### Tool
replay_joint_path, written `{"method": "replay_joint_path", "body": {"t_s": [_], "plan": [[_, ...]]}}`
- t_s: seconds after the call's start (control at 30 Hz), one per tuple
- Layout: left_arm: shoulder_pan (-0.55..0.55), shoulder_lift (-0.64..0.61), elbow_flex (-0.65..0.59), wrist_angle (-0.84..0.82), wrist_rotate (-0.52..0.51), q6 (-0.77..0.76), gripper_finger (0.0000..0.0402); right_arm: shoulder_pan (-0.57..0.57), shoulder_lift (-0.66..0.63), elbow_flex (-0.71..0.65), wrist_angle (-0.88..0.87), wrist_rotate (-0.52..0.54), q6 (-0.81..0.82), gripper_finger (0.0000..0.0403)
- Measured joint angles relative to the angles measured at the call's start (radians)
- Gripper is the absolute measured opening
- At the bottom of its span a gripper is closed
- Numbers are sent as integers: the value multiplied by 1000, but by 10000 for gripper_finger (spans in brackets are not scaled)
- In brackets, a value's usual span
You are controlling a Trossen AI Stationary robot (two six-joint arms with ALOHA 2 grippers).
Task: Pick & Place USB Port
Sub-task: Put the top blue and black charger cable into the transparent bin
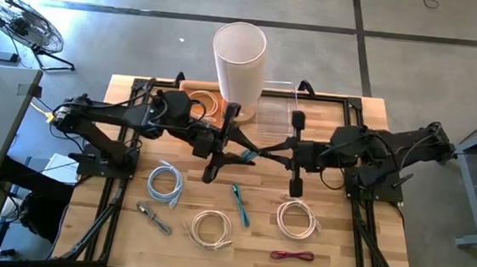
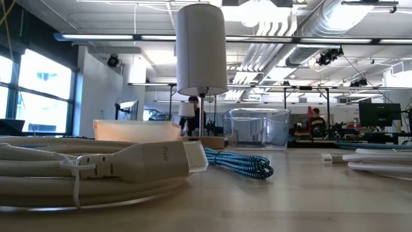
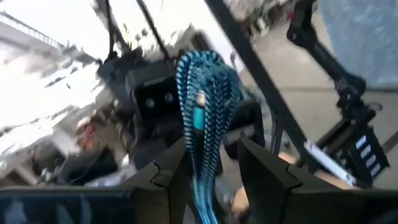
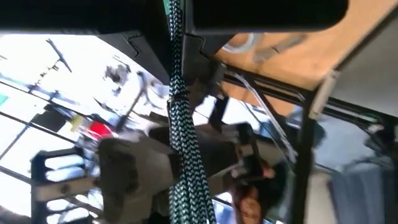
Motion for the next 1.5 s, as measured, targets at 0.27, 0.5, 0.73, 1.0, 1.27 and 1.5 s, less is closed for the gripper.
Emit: {"method": "replay_joint_path", "body": {"t_s": [0.27, 0.5, 0.73, 1.0, 1.27, 1.5], "plan": [[-31, -135, 0, -317, -271, 76, 131, 27, -60, 0, -301, 316, 241, 7], [-131, -237, 0, -524, -656, 76, 131, -103, -64, 0, -551, 414, 593, 7], [-224, -269, 0, -654, -956, 46, 131, -253, -46, 0, -602, 324, 641, 7], [-244, -269, 0, -859, -1032, -90, 131, -393, -11, 0, -715, 169, 730, 7], [-244, -269, 0, -968, -1027, -164, 131, -491, 37, -1, -766, 135, 747, 7], [-244, -269, 0, -1019, -1021, -166, 131, -592, 41, -1, -873, 122, 832, 7]]}}
